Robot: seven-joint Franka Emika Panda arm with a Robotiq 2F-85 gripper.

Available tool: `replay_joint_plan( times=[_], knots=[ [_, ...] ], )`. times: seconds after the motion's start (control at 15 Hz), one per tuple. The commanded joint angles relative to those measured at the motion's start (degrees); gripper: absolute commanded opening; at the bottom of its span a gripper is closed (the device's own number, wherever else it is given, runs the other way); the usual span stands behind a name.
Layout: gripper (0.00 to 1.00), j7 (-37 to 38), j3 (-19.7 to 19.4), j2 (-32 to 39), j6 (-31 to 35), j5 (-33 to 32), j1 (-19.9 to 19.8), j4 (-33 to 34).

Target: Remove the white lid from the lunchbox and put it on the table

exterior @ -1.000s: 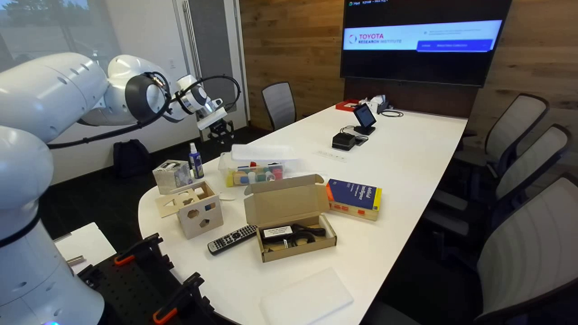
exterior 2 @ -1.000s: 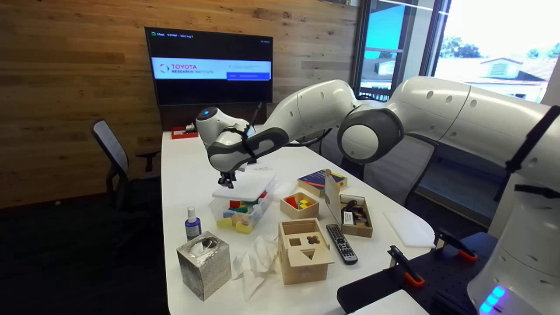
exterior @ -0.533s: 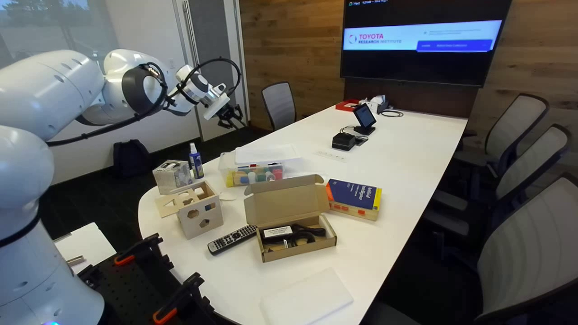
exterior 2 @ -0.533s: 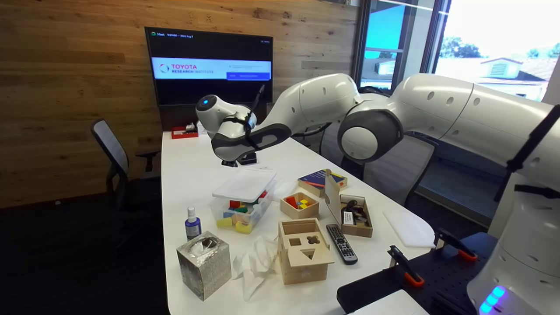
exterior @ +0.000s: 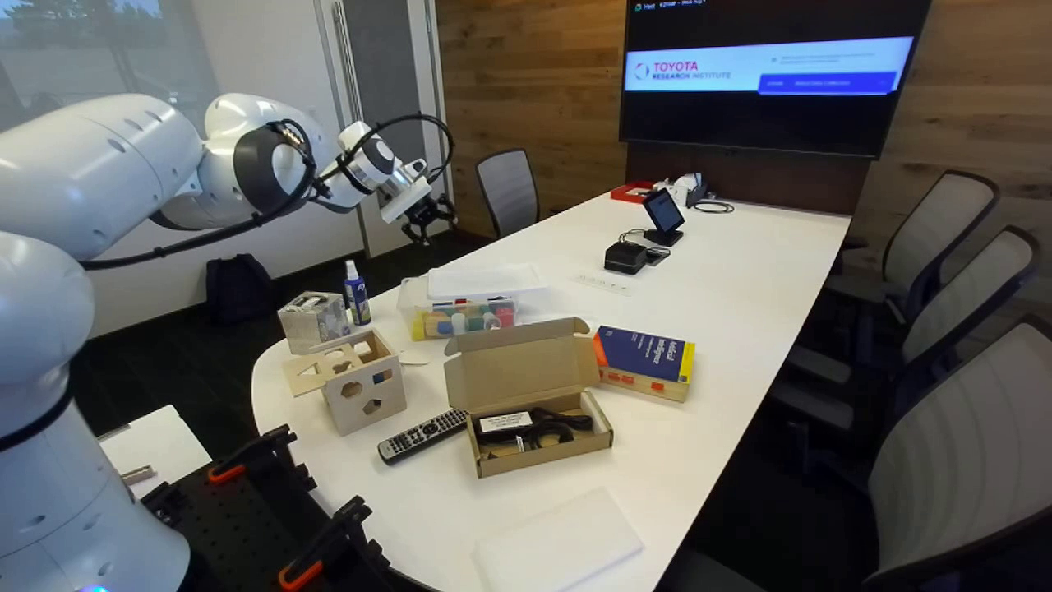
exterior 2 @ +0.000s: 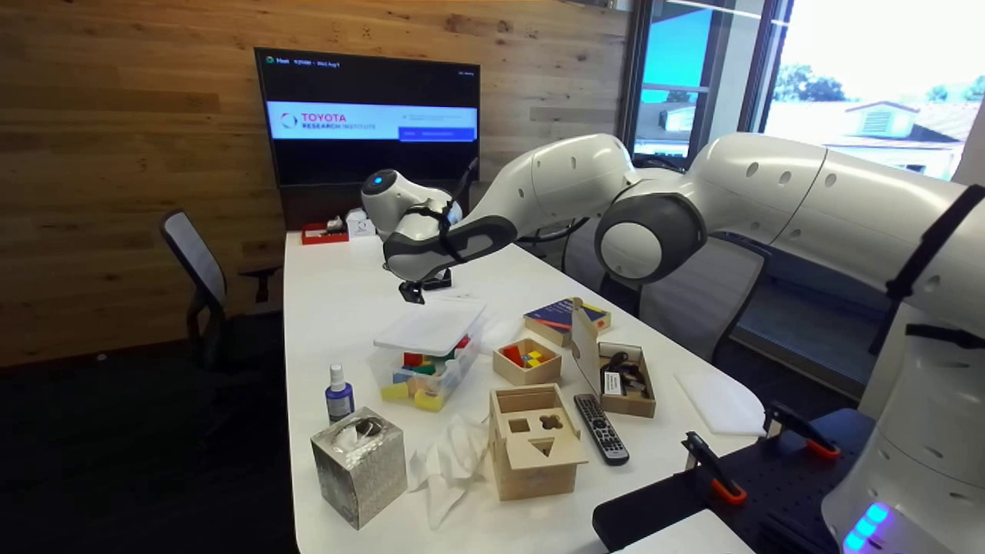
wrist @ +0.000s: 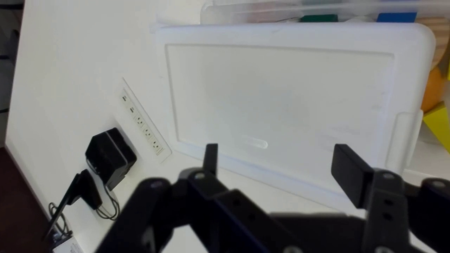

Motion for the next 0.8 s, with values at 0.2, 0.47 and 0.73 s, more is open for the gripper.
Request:
replay_joint_plan(
  times=[0.2,0.47,0.73],
  knots=[
    [1.00,-7.7,6.6,4.7,-0.6,5.3,-3.3,2.3],
    [1.00,-7.5,7.0,7.4,-0.2,4.3,-3.1,3.7],
    [1.00,-7.5,6.7,9.3,0.5,4.2,-3.1,5.2]
  ],
)
